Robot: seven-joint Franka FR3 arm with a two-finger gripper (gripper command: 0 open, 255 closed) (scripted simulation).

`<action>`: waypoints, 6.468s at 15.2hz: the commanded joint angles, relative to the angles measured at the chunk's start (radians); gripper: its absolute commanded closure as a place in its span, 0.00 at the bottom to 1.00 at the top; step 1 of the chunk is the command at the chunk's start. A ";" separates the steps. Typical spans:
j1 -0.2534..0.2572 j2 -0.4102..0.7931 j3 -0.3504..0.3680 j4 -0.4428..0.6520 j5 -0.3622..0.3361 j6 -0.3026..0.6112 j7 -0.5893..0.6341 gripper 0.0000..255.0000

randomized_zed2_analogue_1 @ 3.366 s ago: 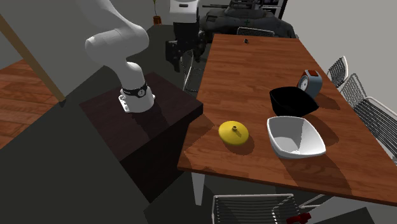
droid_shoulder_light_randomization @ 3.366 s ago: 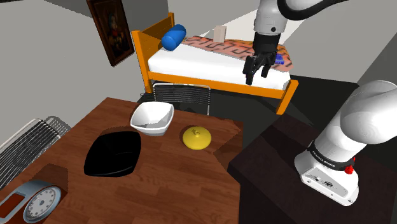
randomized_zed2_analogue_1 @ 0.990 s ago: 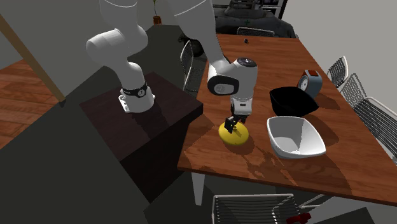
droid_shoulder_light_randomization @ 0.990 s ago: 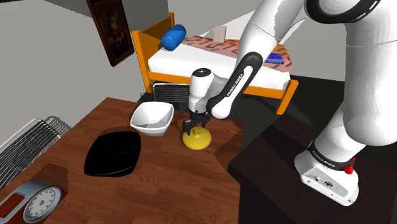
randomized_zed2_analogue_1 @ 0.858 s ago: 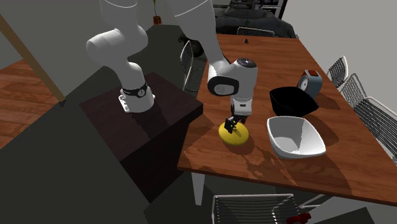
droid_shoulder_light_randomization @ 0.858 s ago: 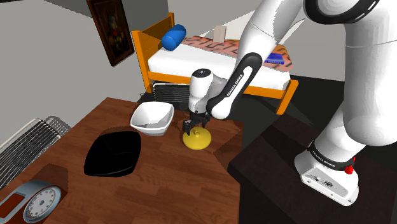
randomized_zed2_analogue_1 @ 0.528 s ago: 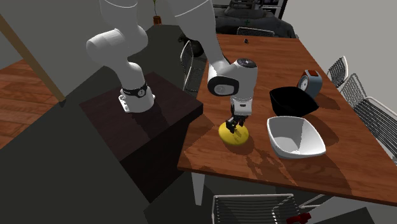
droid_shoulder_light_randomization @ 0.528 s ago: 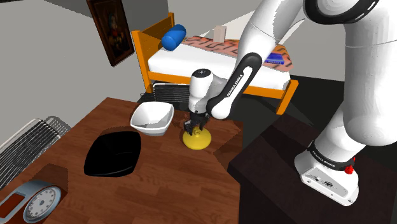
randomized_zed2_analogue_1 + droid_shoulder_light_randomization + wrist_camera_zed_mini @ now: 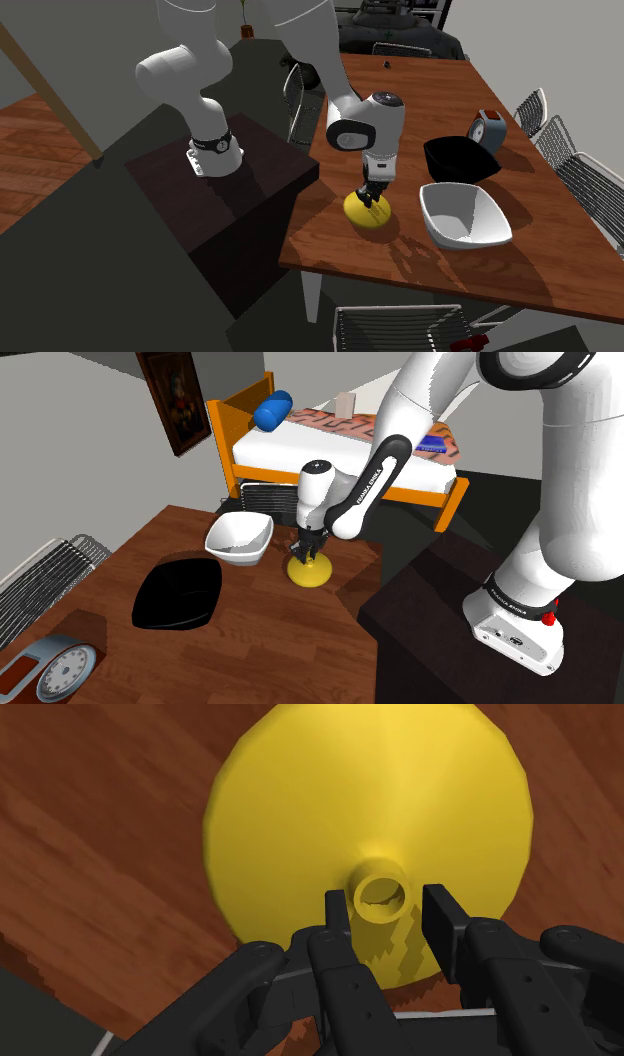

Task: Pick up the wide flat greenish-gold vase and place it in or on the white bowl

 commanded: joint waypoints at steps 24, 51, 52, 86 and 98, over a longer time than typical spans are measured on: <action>-0.108 -0.292 0.144 -0.028 0.205 -0.253 -0.150 1.00; 0.011 0.094 0.121 0.825 0.108 -0.743 -0.110 1.00; 0.028 0.139 0.116 0.906 0.100 -0.778 -0.111 1.00; 0.126 0.517 0.066 1.299 0.045 -0.790 -0.120 1.00; 0.122 0.451 0.076 1.310 0.056 -0.866 -0.125 0.00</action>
